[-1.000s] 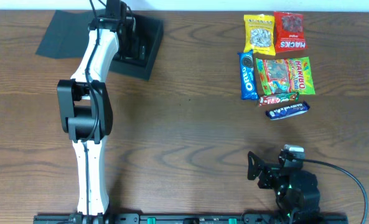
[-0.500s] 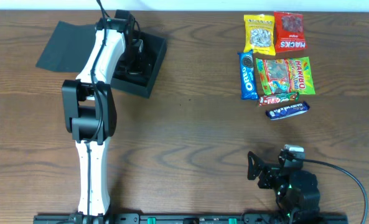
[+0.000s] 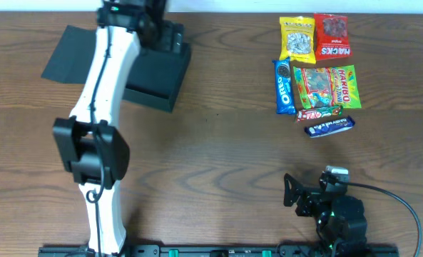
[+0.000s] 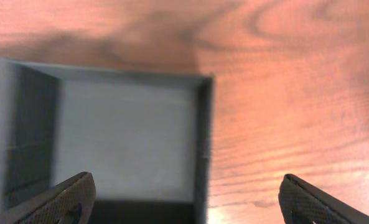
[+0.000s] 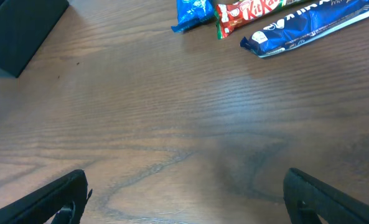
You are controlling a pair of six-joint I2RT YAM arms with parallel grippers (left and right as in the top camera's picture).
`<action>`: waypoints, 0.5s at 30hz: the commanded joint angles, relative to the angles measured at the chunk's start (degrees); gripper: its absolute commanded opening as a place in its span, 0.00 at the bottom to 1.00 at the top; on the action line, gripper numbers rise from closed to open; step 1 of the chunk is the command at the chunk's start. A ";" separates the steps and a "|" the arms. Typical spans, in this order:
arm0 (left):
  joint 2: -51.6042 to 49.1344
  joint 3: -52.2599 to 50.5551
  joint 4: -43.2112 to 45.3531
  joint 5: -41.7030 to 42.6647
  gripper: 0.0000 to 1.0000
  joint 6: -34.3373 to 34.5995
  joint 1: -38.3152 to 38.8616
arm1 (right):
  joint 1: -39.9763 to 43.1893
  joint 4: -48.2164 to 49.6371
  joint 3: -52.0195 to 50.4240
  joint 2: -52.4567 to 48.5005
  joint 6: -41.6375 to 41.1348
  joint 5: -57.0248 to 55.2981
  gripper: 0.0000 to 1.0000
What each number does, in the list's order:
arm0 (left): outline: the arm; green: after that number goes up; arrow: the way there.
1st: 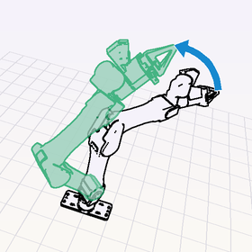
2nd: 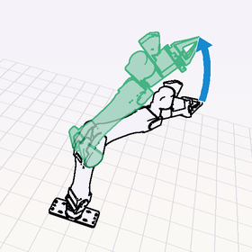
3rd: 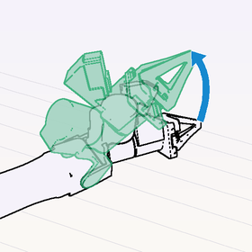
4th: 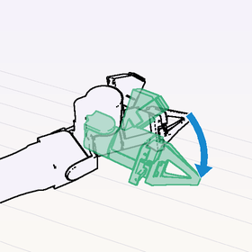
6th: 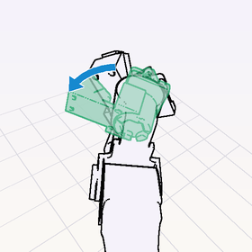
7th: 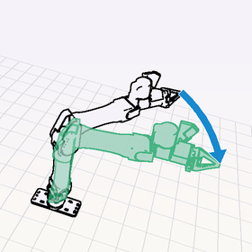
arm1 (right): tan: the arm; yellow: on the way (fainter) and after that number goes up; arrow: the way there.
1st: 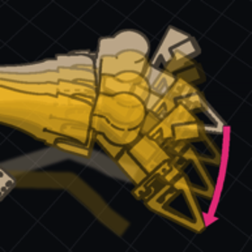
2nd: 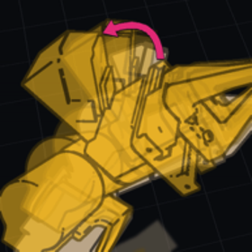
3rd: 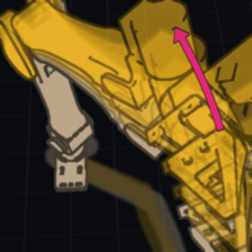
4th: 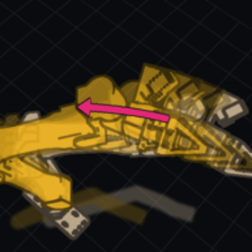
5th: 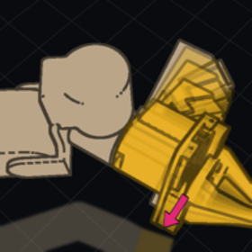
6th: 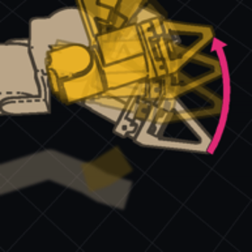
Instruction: Pack container
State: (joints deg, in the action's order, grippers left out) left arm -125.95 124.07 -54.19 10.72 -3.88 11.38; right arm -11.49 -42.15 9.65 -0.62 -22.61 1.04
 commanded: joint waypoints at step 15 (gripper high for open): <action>-9.73 -2.05 -1.25 0.70 0.17 -0.83 2.14 | 0.63 -0.02 -0.46 0.31 -0.70 -0.61 0.99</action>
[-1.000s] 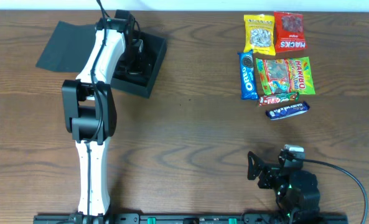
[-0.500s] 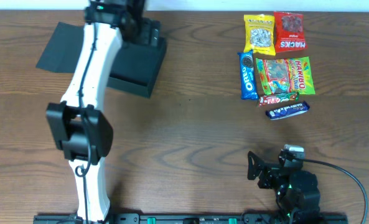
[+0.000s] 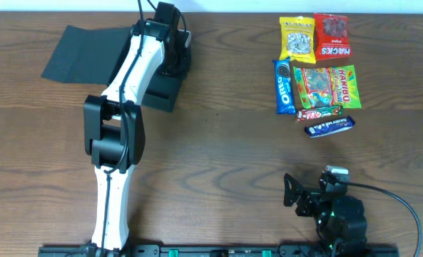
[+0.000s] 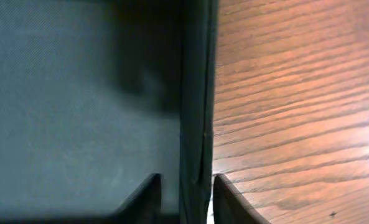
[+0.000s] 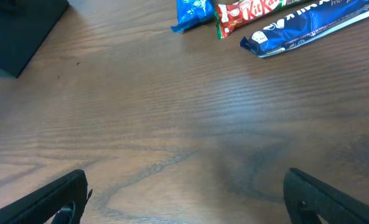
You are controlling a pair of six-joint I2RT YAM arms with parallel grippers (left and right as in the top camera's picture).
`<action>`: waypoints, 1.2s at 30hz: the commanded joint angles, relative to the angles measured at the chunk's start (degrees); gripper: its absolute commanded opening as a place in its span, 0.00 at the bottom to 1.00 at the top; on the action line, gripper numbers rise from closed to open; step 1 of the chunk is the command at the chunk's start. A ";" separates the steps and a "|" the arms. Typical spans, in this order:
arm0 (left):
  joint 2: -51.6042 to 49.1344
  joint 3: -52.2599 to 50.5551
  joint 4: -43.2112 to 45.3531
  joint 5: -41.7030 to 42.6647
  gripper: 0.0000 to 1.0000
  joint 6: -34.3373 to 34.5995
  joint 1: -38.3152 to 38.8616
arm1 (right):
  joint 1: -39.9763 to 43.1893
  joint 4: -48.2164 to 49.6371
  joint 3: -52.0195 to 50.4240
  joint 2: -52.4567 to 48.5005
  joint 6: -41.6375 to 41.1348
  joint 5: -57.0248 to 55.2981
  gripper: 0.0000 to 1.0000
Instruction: Pack container
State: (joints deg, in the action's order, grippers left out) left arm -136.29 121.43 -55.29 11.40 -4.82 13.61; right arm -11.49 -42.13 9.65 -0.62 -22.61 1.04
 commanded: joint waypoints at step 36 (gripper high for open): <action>13.27 -2.34 -28.22 -0.09 0.06 -25.57 21.38 | 0.63 -0.04 -0.46 0.31 -0.70 -0.61 0.99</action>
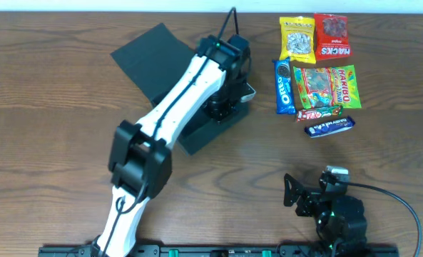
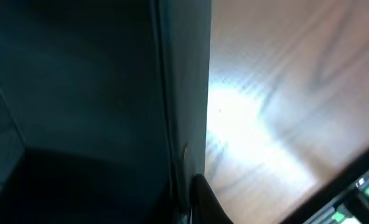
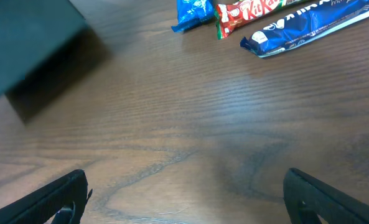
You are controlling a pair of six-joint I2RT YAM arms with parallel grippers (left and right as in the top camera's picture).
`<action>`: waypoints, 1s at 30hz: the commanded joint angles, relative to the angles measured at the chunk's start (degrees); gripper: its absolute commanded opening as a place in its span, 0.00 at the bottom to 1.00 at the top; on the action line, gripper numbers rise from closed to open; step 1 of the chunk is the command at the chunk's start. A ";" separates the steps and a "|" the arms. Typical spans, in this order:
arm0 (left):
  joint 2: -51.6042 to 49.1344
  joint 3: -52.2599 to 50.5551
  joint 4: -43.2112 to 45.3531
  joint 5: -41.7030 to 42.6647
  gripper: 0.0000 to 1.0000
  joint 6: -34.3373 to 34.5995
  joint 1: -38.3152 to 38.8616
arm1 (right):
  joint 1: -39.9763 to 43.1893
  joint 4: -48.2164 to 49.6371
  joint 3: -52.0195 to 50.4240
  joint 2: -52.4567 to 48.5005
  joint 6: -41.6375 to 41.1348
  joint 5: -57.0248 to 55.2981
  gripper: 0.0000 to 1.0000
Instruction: Pack container
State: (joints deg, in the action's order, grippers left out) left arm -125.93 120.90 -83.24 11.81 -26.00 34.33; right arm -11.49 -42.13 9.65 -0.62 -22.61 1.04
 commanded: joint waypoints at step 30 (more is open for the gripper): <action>11.17 -11.82 7.10 -12.46 0.95 9.53 8.37 | 0.63 -0.04 -0.46 0.31 -0.70 -0.61 0.99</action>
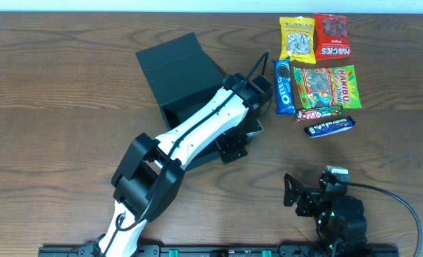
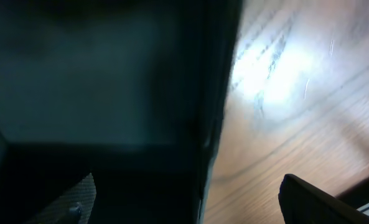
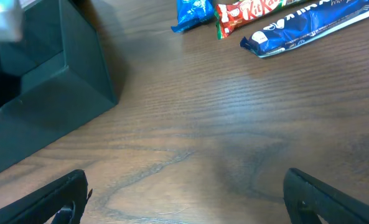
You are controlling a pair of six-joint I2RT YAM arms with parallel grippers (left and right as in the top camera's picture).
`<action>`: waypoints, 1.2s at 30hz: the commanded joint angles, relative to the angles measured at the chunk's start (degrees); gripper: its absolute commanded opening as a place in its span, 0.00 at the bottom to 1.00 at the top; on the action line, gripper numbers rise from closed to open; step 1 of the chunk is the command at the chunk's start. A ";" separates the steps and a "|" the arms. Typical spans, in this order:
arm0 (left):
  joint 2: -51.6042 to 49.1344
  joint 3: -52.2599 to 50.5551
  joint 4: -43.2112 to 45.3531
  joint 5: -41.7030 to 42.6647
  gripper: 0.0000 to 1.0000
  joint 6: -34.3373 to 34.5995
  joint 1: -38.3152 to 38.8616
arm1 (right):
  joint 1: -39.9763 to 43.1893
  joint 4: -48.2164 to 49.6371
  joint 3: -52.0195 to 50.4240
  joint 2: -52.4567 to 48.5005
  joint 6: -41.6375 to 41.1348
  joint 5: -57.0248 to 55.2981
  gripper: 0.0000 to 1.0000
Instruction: Pack container
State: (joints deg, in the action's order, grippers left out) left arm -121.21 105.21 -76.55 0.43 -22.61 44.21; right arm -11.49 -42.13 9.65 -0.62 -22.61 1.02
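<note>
The black box stands near the table's middle with its lid folded back. My left gripper is open at the box's right wall, which runs between the wide-apart fingers. Snack packs lie at the back right: yellow bag, red Hacks bag, Oreo, Haribo, KitKat, and a blue bar. My right gripper rests open at the front right, over bare wood.
The right wrist view shows the box's near corner at left and the Oreo, KitKat and blue bar at the top. The left arm stretches diagonally across the table's middle.
The left gripper was shut on the box's right wall and is now open around it. The box sits a little farther right and nearer the front, turned slightly. The right arm is unchanged.
The box first stood at the table's far left with my open left gripper over it. Then the gripper was shut on its right wall. Later the box was near the middle, still held. Now it lies close to the snacks, released.
</note>
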 commanded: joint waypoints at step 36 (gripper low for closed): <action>13.90 -28.70 24.13 0.11 0.21 54.71 -22.45 | 0.63 -0.04 -0.46 0.31 -0.70 -0.59 0.99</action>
State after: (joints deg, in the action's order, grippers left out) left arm -107.18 77.52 -53.06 3.64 31.59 21.85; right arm -11.49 -42.13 9.65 -0.62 -22.61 1.04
